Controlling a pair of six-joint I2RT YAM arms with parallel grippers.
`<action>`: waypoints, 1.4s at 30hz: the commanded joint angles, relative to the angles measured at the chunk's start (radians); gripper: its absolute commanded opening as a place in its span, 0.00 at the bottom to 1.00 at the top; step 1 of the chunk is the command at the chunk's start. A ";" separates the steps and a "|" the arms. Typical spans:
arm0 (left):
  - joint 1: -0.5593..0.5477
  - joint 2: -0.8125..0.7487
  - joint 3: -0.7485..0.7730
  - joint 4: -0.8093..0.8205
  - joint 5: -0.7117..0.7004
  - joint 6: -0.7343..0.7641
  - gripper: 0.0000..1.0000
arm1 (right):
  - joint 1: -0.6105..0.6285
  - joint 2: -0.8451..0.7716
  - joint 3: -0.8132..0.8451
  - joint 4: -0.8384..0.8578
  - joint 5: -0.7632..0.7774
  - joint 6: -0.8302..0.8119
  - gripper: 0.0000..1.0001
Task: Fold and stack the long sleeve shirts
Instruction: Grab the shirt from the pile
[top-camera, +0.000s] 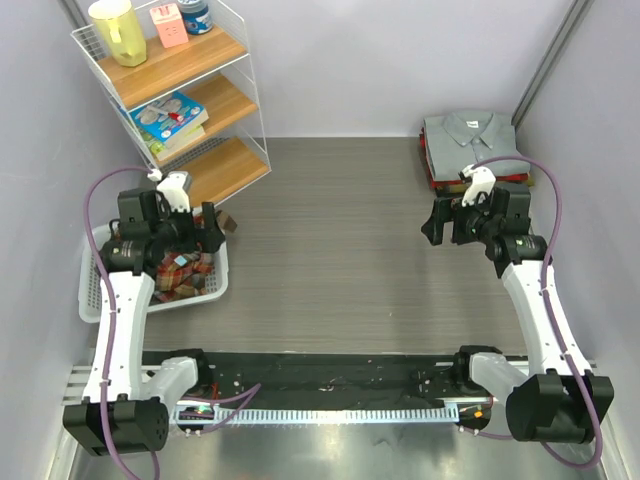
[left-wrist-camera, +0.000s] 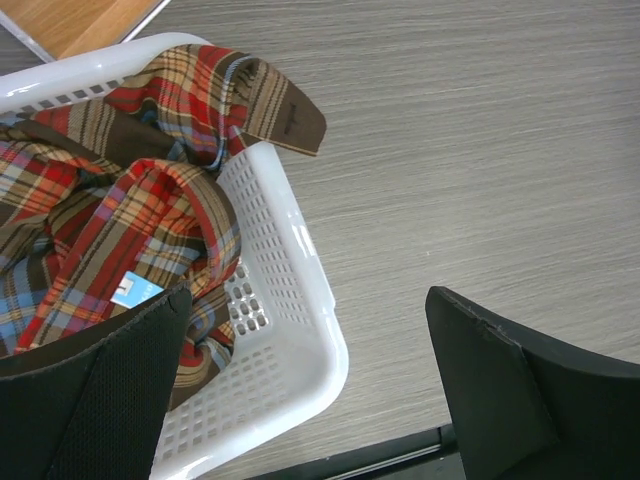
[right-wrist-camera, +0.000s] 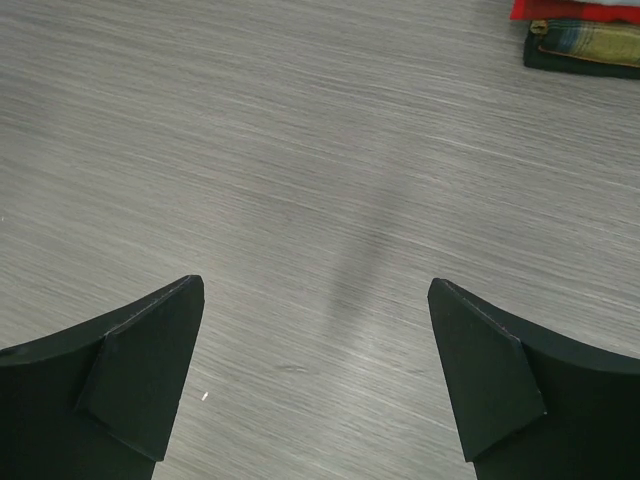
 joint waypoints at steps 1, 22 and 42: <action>0.020 0.020 0.054 -0.055 -0.009 0.048 1.00 | -0.003 0.024 0.056 -0.016 -0.041 -0.030 1.00; 0.391 0.488 0.175 -0.091 -0.131 0.522 1.00 | -0.003 0.135 0.105 -0.110 -0.079 -0.076 1.00; 0.470 0.498 0.176 -0.197 0.114 0.637 0.00 | -0.003 0.150 0.119 -0.119 -0.107 -0.069 1.00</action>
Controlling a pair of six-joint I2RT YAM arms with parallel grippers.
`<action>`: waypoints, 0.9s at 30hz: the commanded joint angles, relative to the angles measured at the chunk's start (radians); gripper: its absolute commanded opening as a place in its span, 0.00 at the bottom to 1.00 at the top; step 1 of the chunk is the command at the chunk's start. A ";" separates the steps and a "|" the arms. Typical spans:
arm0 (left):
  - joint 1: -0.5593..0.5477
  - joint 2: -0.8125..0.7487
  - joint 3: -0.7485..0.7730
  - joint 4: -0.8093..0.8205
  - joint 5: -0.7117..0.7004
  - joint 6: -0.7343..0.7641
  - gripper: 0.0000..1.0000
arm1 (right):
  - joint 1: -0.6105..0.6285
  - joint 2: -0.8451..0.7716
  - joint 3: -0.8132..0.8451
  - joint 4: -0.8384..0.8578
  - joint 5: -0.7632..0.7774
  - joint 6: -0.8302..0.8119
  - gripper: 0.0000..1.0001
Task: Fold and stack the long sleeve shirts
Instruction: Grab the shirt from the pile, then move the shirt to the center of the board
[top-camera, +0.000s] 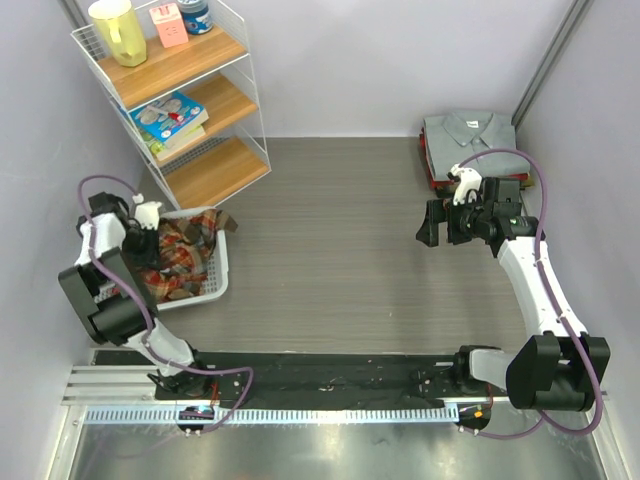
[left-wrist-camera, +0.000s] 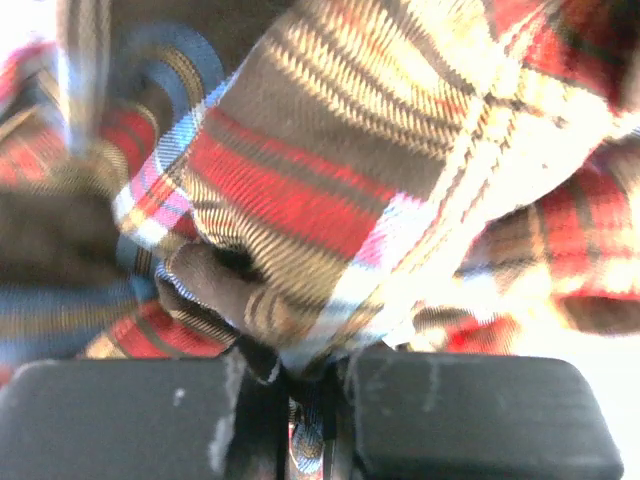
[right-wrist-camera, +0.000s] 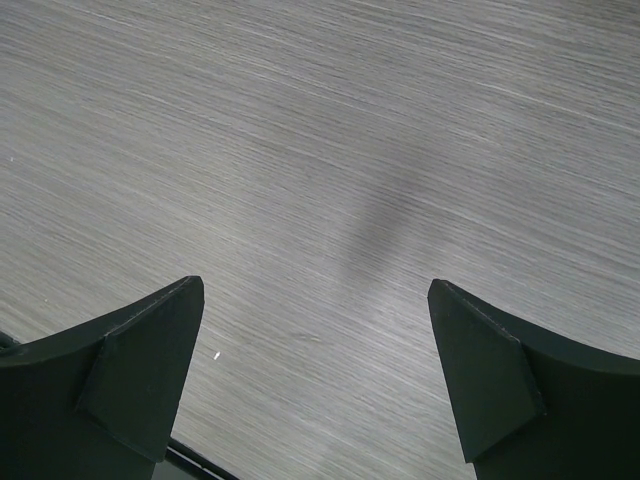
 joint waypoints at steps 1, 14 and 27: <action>0.030 -0.266 0.156 -0.201 0.224 0.031 0.00 | -0.003 -0.016 0.043 0.004 -0.039 -0.001 1.00; -0.446 -0.329 0.877 -0.051 0.401 -0.562 0.00 | -0.003 -0.010 0.060 0.009 -0.047 0.014 1.00; -0.870 -0.064 1.266 0.264 0.280 -0.859 0.00 | -0.041 -0.014 0.065 0.007 -0.028 0.018 1.00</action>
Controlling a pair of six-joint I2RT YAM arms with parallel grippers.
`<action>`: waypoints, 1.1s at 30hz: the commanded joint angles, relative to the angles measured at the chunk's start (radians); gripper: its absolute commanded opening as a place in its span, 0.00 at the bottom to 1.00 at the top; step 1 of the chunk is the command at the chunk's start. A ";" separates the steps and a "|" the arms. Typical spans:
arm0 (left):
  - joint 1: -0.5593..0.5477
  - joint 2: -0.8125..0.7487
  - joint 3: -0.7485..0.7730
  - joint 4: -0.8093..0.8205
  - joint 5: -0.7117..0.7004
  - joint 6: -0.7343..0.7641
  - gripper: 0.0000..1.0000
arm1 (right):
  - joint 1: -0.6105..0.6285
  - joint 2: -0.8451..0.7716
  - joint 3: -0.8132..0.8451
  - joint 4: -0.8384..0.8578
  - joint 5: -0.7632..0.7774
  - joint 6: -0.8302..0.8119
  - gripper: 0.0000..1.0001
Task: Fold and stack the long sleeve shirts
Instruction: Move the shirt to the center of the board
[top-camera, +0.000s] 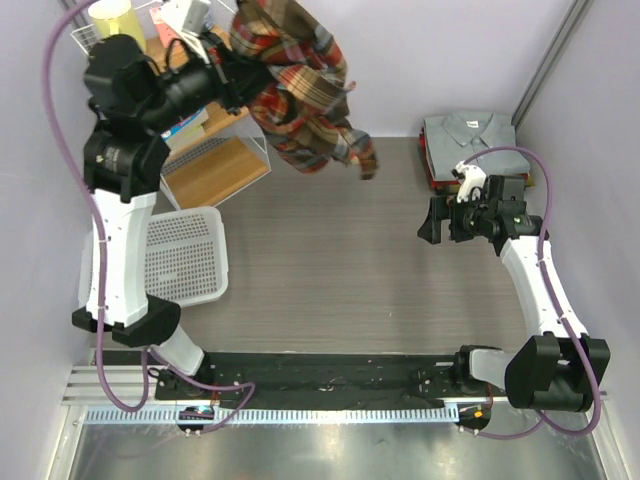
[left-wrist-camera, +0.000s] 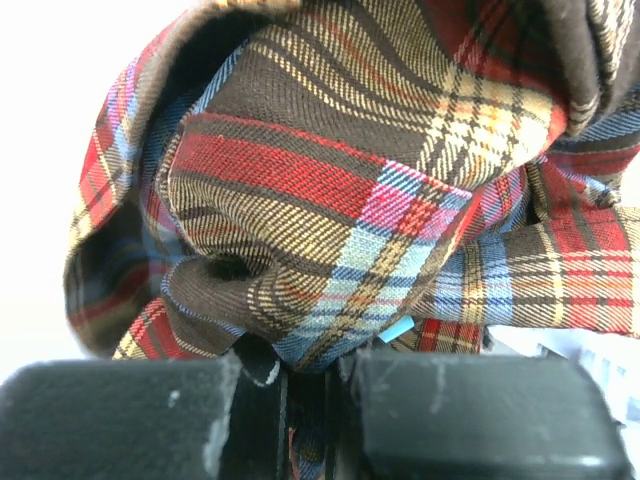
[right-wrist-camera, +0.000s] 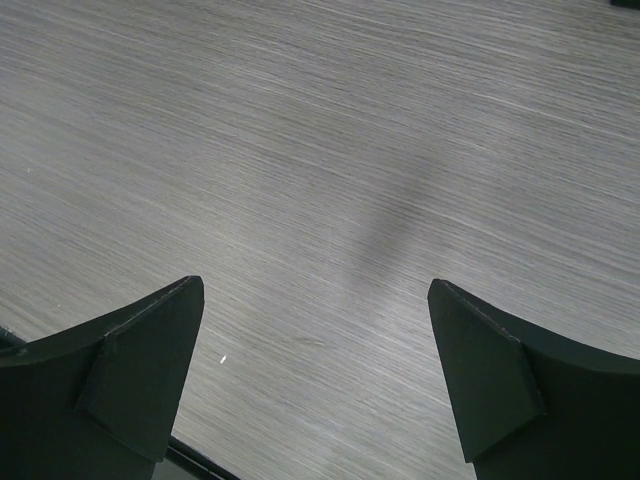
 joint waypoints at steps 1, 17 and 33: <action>-0.072 -0.039 -0.184 0.120 -0.081 -0.033 0.00 | -0.027 -0.014 0.046 0.011 0.002 0.010 1.00; -0.398 -0.193 -1.006 -0.139 -0.358 0.339 0.89 | -0.067 0.116 0.176 -0.132 -0.079 -0.049 1.00; -0.178 0.034 -1.187 -0.167 -0.261 0.644 0.87 | 0.227 0.286 0.103 -0.308 0.070 -0.233 0.96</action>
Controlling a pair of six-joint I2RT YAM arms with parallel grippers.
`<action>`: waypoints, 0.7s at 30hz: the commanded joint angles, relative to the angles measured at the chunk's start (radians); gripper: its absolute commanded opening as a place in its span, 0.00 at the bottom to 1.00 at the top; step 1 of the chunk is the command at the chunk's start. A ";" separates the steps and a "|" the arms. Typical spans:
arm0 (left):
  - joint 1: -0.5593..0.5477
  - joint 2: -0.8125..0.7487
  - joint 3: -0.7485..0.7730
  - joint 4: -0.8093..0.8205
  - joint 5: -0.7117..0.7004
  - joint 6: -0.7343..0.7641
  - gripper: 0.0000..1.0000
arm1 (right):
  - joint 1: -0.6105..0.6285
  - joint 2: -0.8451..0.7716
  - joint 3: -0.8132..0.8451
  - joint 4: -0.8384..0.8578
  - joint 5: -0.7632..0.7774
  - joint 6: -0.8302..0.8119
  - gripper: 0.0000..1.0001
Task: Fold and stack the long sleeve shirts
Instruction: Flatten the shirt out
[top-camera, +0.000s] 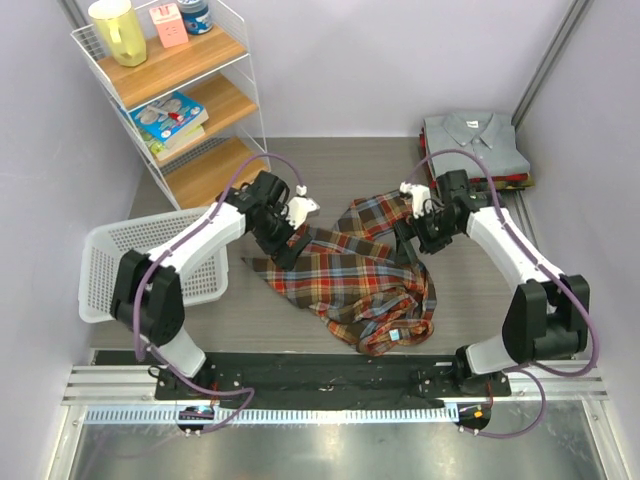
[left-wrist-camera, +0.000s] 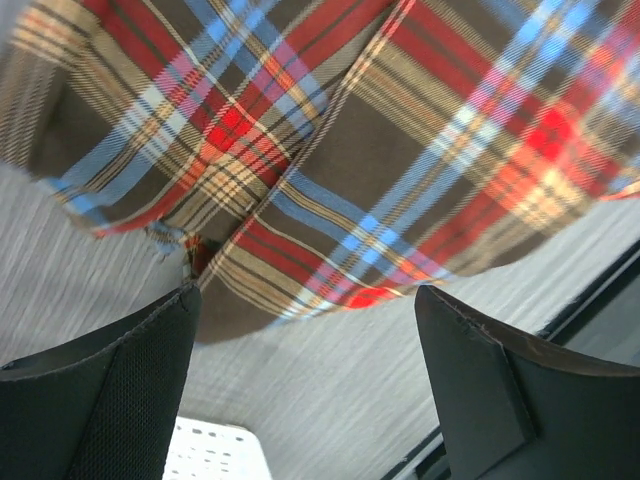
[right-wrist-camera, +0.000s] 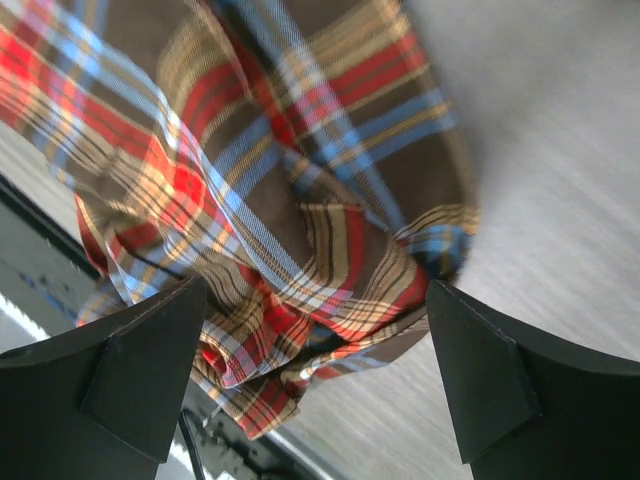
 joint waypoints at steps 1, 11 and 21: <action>0.016 0.079 0.024 -0.016 0.045 0.126 0.87 | 0.026 0.047 -0.018 -0.078 0.038 -0.057 0.95; 0.067 0.157 -0.057 -0.017 0.049 0.177 0.56 | 0.088 0.199 -0.055 0.010 0.072 -0.037 0.40; 0.170 0.104 0.073 -0.067 0.186 0.136 0.00 | 0.032 0.398 0.459 0.046 0.265 -0.005 0.01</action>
